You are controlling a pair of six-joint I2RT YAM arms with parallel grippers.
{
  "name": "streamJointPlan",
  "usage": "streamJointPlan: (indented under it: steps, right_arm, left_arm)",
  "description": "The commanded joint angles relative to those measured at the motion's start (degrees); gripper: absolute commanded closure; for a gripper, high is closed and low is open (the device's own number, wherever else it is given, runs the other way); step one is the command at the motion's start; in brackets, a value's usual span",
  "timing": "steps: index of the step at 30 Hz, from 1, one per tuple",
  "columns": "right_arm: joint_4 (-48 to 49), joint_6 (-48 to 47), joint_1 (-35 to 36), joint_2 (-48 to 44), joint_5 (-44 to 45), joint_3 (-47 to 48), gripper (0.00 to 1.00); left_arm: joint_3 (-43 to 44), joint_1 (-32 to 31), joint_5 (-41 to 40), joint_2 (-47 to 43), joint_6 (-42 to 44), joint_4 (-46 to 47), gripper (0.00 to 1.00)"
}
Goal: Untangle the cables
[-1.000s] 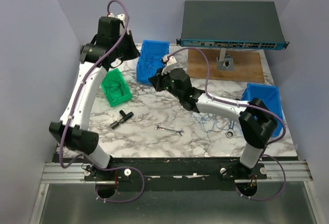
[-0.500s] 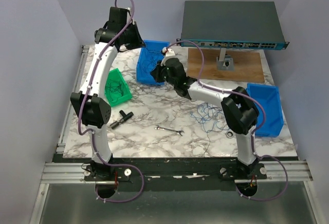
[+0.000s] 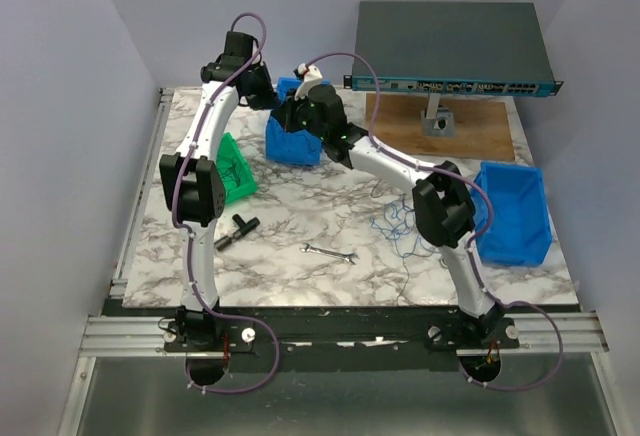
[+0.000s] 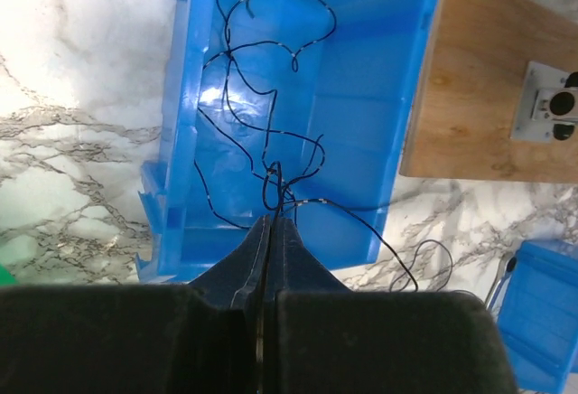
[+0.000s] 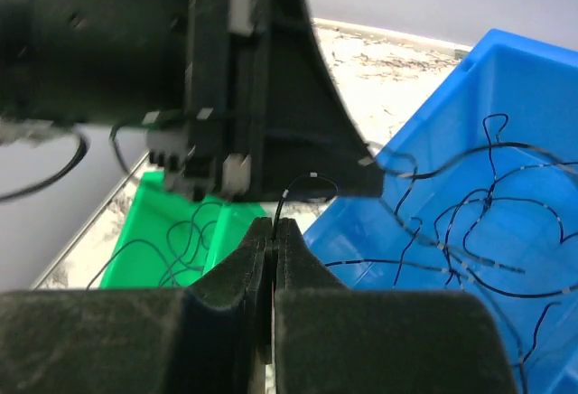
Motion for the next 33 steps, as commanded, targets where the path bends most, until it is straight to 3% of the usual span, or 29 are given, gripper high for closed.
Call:
streamJointPlan:
  steps: [1, 6, 14, 20, 25, 31, 33]
  right_arm:
    - [-5.0, 0.7, -2.4, 7.3, -1.2, 6.5, 0.99]
    - [-10.4, 0.6, -3.5, 11.9, 4.9, 11.0, 0.99]
    - [-15.7, -1.0, -3.5, 13.3, 12.1, 11.2, 0.99]
    - [-20.0, 0.6, -3.5, 15.1, 14.8, 14.1, 0.99]
    - [-7.8, 2.1, -3.5, 6.2, 14.3, -0.2, 0.99]
    - [7.7, 1.8, -3.5, -4.1, 4.6, -13.9, 0.99]
    - [9.4, 2.3, -3.5, -5.4, 5.4, -15.7, 0.99]
  left_arm:
    - [-0.8, -0.2, 1.3, -0.3, 0.5, 1.2, 1.0]
    - [0.1, -0.2, 0.8, -0.7, 2.6, -0.3, 0.91]
    - [1.0, -0.2, -3.2, -4.4, 3.6, -2.9, 0.54]
    - [0.8, -0.2, -6.1, -6.8, 3.8, -4.6, 0.5]
    - [0.1, -0.4, -9.9, -6.6, 5.9, -5.5, 0.5]
    - [0.3, -1.2, -11.6, -3.3, 6.4, -4.2, 0.48]
    - [1.5, -1.2, -12.2, -2.1, 6.6, -4.7, 0.48]
